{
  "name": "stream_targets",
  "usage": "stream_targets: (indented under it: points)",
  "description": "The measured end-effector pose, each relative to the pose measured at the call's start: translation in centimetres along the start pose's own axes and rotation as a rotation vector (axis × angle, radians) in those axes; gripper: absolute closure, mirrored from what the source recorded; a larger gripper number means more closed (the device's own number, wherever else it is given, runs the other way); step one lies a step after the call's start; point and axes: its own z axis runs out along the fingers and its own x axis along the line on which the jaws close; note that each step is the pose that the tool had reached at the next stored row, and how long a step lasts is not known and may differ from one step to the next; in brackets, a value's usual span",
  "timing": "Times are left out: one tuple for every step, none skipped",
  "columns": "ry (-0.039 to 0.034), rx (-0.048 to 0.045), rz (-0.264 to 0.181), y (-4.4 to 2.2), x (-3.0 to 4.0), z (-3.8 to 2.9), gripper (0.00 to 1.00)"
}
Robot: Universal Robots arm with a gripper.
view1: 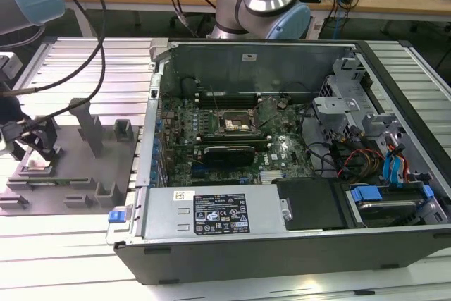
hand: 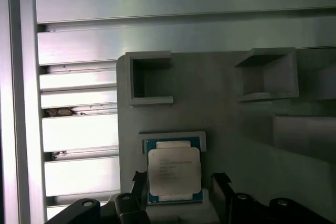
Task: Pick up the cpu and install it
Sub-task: 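Pick up the cpu and move it towards the insertion slot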
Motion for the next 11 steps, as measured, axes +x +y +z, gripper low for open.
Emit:
stream_targets:
  points:
    - [0.0008,0.0001,0.0,-0.01,0.0,0.15,0.4]
    - [0.0011,0.0001,0.0,-0.02,0.0,0.3,0.4]
    - [0.0014,0.0001,0.0,-0.03,0.01,0.57,0.4]
    - [0.0018,0.0002,0.0,-0.04,0.02,0.74,0.4]
    - [0.0021,0.0002,0.0,-0.05,0.03,0.91,0.4]
    - [0.0023,0.0003,0.0,-0.05,0.03,0.93,0.4]
    - [0.002,0.0001,0.0,-0.05,0.03,1.0,0.4]
    - [0.002,0.0002,0.0,0.0,0.03,1.07,0.4]
    - [0.0021,0.0002,0.0,0.03,0.04,1.11,0.4]
    - [0.0022,0.0002,0.0,0.03,0.04,1.12,0.4]
    - [0.0022,0.0002,0.0,0.03,0.04,1.12,0.4]
